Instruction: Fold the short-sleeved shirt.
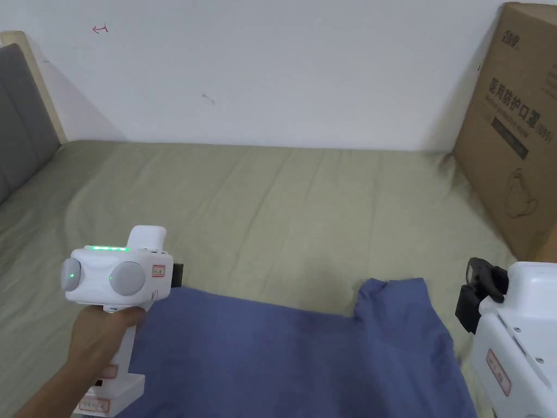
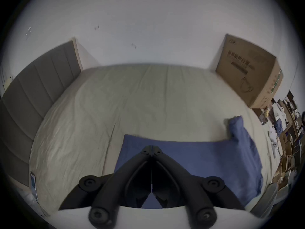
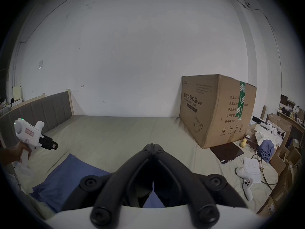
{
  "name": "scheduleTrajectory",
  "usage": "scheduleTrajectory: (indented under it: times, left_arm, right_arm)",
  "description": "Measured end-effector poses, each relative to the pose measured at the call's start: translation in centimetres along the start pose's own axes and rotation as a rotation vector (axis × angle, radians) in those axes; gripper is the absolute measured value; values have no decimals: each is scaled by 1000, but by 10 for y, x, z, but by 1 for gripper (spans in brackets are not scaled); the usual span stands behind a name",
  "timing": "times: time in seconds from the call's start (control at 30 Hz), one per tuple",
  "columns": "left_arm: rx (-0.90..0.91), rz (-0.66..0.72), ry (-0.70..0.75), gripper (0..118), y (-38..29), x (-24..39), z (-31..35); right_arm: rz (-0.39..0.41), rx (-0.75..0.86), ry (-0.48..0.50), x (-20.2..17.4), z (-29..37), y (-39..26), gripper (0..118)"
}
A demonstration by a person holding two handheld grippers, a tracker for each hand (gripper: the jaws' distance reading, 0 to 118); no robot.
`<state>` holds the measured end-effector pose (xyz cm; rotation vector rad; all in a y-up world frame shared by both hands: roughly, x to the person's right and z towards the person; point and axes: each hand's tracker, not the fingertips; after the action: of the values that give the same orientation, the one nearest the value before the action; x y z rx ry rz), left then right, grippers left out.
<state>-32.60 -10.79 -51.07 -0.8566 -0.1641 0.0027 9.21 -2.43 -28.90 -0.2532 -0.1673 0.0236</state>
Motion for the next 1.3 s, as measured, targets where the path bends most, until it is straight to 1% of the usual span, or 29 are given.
scheduleTrajectory:
  times: [0.07, 0.13, 0.17, 0.2, 0.27, 0.37, 0.4, 0.43, 0.47, 0.5, 0.53, 0.57, 0.6, 0.63, 0.67, 0.7, 0.77, 0.8, 0.83, 0.87, 0.9, 0.93, 1.0, 1.03, 1.1, 1.13, 1.17, 1.23, 1.3]
  left_arm:
    - [0, 10, 17, 8, 7, -11, -33]
    - [-85, 40, 10, 70, 12, -24, -66]
    - [-146, 54, 22, 91, 13, -29, -83]
    - [-179, 70, 38, 98, 13, -31, -95]
    - [-217, 63, 45, 98, 12, -41, -119]
    - [-264, 50, 78, 98, 9, -45, -145]
    - [-266, 46, 81, 94, 8, -46, -151]
    - [-260, 47, 85, 87, 7, -45, -156]
    - [-260, 42, 83, 75, 5, -42, -158]
    - [-273, 35, 70, 54, 4, -40, -163]
    - [-306, 32, 57, 48, 2, -38, -170]
    - [-304, 29, 63, 47, -1, -34, -172]
    - [-273, 18, 91, 40, -2, -32, -170]
    - [-269, 21, 81, 28, -2, -31, -169]
    - [-260, 16, 75, 12, -3, -30, -166]
    - [-234, 16, 73, 2, -3, -27, -165]
    - [-225, 22, 70, 2, -2, -25, -159]
    - [-199, 35, 63, 2, -2, -24, -151]
    - [-178, 39, 56, 2, -1, -23, -144]
    - [-133, 37, 41, 2, -1, -20, -127]
    - [-108, 40, 27, 2, 0, -18, -117]
    - [-104, 42, 23, 2, 0, -17, -108]
    - [-75, 44, -13, 2, 3, -17, -87]
    - [-68, 42, -16, 2, 3, -16, -80]
    - [-52, 31, -26, 2, 3, -12, -66]
    - [-50, 26, -29, 2, 4, -13, -62]
    - [-46, 21, -31, 2, 4, -13, -58]
    - [-45, 19, -36, 2, 3, -11, -53]
    - [-44, 20, -36, 2, 3, -17, -52]
  right_arm:
    - [9, -23, -6, 0, -17, -4, 0]
    - [18, -47, -12, 1, -33, -8, 0]
    - [22, -59, -13, 2, -41, -11, 0]
    - [27, -72, -15, 3, -50, -13, 0]
    - [42, -101, -18, 5, -64, -19, 0]
    - [39, -130, -22, 9, -81, -28, 0]
    - [44, -149, -27, 11, -86, -32, 0]
    - [50, -164, -35, 11, -91, -35, 0]
    - [52, -174, -38, 13, -95, -39, 0]
    - [46, -196, -41, 15, -98, -43, 0]
    - [32, -218, -42, 18, -102, -47, 0]
    - [18, -239, -38, 21, -105, -51, 0]
    - [-3, -263, -41, 25, -109, -54, 0]
    - [-19, -284, -49, 29, -112, -59, 0]
    - [-38, -321, -47, 34, -118, -64, 0]
    - [-52, -366, -51, 39, -126, -69, 5]
    - [-96, -438, -64, 48, -142, -80, 43]
    - [-119, -490, -58, 53, -152, -87, 68]
    - [-134, -529, -58, 56, -162, -94, 87]
    - [-130, -571, -56, 59, -174, -101, 98]
    - [-131, -604, -54, 61, -186, -109, 102]
    - [-119, -632, -53, 62, -196, -115, 101]
    - [-130, -699, -50, 65, -216, -125, 101]
    - [-114, -727, -65, 63, -225, -130, 101]
    - [-89, -744, -61, 61, -241, -141, 101]
    - [-83, -753, -62, 60, -247, -144, 98]
    - [-84, -762, -60, 57, -251, -148, 93]
    - [-102, -817, -50, 55, -257, -157, 63]
    - [-113, -839, -67, 51, -255, -165, 33]
